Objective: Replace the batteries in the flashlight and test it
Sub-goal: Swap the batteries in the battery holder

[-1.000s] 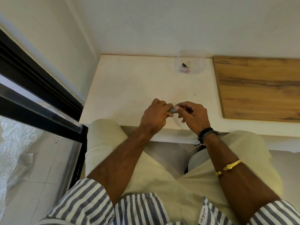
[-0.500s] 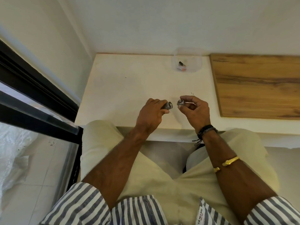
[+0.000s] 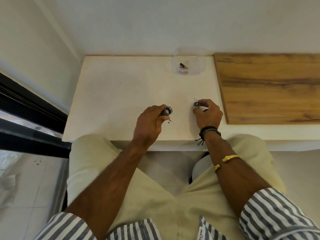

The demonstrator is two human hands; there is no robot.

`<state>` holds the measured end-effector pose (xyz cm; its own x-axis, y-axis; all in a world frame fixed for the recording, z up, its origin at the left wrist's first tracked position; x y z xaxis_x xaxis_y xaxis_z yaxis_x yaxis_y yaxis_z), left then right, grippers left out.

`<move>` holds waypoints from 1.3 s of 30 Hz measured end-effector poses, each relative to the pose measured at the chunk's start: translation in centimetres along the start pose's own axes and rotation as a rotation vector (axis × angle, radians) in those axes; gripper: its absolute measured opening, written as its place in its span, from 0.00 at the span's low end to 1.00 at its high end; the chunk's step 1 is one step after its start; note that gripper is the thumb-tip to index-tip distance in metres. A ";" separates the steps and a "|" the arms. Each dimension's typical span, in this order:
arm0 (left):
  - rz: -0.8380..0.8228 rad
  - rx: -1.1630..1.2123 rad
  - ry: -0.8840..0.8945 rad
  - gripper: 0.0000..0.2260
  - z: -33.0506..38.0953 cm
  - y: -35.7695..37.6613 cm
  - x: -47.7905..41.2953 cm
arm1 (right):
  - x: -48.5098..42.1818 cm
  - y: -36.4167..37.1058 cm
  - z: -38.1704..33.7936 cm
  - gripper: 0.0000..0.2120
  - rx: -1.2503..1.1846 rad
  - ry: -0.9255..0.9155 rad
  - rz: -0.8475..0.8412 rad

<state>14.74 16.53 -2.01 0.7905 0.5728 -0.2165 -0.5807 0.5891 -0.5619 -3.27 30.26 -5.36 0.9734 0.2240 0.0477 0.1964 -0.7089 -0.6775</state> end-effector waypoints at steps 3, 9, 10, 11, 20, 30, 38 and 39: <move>-0.024 -0.042 -0.003 0.11 -0.1 0.1 0.2 | 0.1 0.4 0.3 0.09 0.047 -0.008 -0.005; -0.010 -0.113 0.057 0.12 1.3 -1.3 0.4 | 0.4 -0.7 -1.1 0.14 0.056 -0.054 -0.021; -0.024 -0.127 0.059 0.12 1.3 -1.2 0.2 | 0.6 -0.7 -1.4 0.17 0.045 -0.062 -0.018; -0.039 -0.146 0.067 0.12 1.3 -1.1 0.3 | 1.0 -0.6 -1.4 0.18 0.010 -0.067 -0.004; -0.260 -0.596 0.308 0.15 2.5 -1.1 -1.2 | 6.1 0.9 -3.7 0.07 -0.730 0.243 -0.475; -0.414 -0.913 0.543 0.08 4.7 -0.5 -4.0 | 6.5 1.1 -2.2 0.11 -1.032 0.566 -0.792; -0.372 -0.826 0.538 0.10 4.4 -0.6 -4.1 | 6.2 0.3 -1.7 0.12 -1.119 0.562 -0.680; -0.355 -0.789 0.518 0.11 4.2 -0.8 -4.1 | 6.2 0.3 -1.7 0.12 -1.119 0.559 -0.664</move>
<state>11.16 16.07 2.64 0.9888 0.0088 -0.1493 -0.1494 0.0247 -0.9885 2.97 30.31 -3.99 0.5302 0.6170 0.5816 0.3608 -0.7849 0.5037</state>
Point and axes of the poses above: each hand's wrist, its own x-axis away from the middle knuckle, its own y-axis out of the palm, z = x × y, the point moved 3 cm from there along -x, towards the middle knuckle, and after that the axes turned 7 degrees about x, right-handed, at the moved point
